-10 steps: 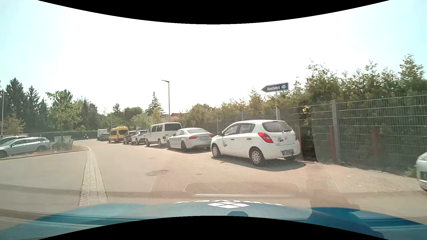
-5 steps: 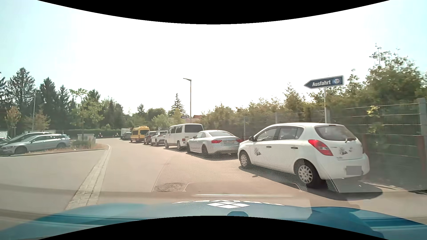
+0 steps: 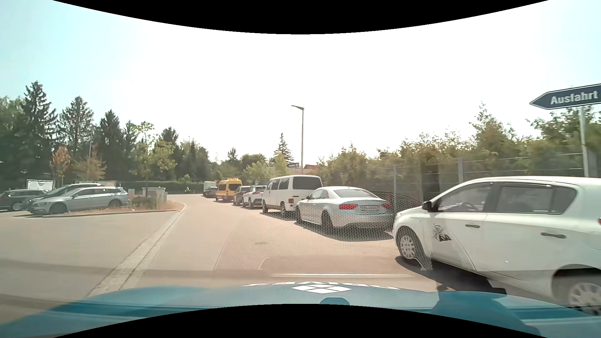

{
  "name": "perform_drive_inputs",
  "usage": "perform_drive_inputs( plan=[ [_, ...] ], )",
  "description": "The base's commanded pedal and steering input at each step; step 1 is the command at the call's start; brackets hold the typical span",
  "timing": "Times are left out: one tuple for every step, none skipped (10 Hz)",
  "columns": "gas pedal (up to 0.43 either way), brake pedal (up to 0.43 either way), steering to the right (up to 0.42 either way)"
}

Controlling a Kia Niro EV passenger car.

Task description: Follow the waypoints while adhering to traffic rules and regulations

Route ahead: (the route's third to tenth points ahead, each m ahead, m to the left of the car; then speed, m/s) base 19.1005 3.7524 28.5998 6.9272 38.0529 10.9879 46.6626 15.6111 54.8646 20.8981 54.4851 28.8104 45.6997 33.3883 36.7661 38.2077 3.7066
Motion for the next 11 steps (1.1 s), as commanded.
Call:
perform_drive_inputs(
  plan=[
    [0.138, 0.000, -0.282],
    [0.138, 0.000, -0.282],
    [0.138, 0.000, -0.281],
    [0.138, 0.000, -0.279],
    [0.138, 0.000, -0.272],
    [0.138, 0.000, -0.262],
    [0.138, 0.000, -0.253],
    [0.138, 0.000, -0.247],
    [0.138, 0.000, -0.235],
    [0.138, 0.000, -0.220],
    [0.138, 0.000, -0.209]
  ],
)
